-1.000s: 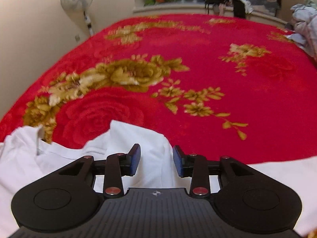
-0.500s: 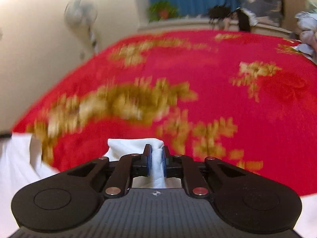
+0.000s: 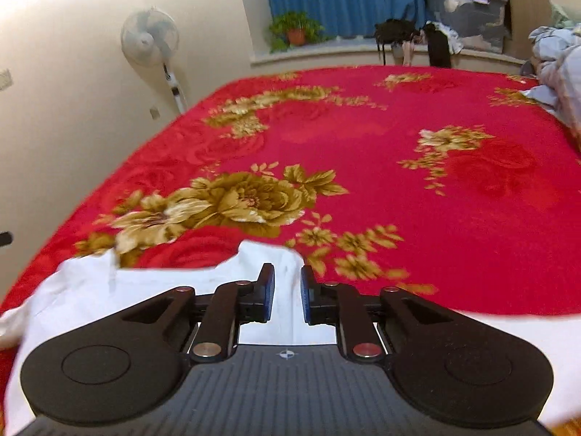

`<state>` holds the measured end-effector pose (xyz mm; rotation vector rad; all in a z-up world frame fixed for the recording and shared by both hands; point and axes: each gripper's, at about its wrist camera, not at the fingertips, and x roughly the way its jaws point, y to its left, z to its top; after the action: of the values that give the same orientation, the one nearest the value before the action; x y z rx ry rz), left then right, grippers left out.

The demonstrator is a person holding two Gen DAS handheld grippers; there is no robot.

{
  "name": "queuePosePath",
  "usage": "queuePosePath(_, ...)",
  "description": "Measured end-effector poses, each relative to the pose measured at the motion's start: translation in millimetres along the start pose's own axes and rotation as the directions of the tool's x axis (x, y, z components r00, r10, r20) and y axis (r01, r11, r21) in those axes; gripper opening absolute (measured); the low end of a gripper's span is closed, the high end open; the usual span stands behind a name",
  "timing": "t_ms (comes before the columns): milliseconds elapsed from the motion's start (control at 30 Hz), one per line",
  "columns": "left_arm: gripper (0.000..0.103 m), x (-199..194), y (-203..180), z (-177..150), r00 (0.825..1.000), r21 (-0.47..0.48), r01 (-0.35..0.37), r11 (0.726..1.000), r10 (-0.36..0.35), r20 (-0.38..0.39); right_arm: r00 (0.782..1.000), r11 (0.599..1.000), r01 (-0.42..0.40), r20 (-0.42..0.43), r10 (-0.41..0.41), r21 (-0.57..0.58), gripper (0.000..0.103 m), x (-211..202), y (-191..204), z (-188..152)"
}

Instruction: Fold small clothes

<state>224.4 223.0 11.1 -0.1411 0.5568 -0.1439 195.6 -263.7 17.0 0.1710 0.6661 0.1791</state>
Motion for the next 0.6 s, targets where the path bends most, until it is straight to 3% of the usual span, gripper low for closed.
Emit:
queuePosePath(67, 0.016, -34.1, -11.1, -6.6, 1.0, 0.002, 0.024, 1.0, -0.024, 0.018, 1.0, 1.0, -0.009, 0.023, 0.009, 0.01, 0.016, -49.7, -1.0, -20.8)
queuePosePath(133, 0.026, -70.5, -22.1, -20.4, 0.998, -0.001, 0.049, 0.999, -0.049, 0.034, 0.999, 0.999, -0.019, 0.043, 0.017, 0.034, 0.016, -94.2, -0.6, -46.5)
queuePosePath(300, 0.027, -143.8, -45.4, -70.9, 0.994, -0.021, 0.109, 0.994, -0.108, 0.031, 0.998, 0.998, -0.008, 0.059, 0.005, 0.063, 0.017, -176.0, 7.9, -123.2)
queuePosePath(467, 0.027, -179.0, -57.3, -125.7, 0.995, -0.037, 0.101, 0.994, -0.101, -0.006, 0.996, 0.987, 0.072, -0.055, -0.065, 0.142, 0.02, -183.0, 4.5, -195.8)
queuePosePath(533, 0.027, -182.6, -55.3, -146.3, 0.994, -0.08, 0.096, 0.992, -0.1, -0.045, 0.988, 0.983, 0.096, -0.132, -0.075, 0.157, 0.02, -169.3, 2.1, -219.6)
queuePosePath(600, 0.027, -179.7, -53.0, -165.3, 0.992, -0.091, 0.039, 0.995, -0.049, -0.112, 0.971, 0.975, 0.152, -0.21, -0.116, 0.16, 0.02, -156.3, -1.2, -240.9)
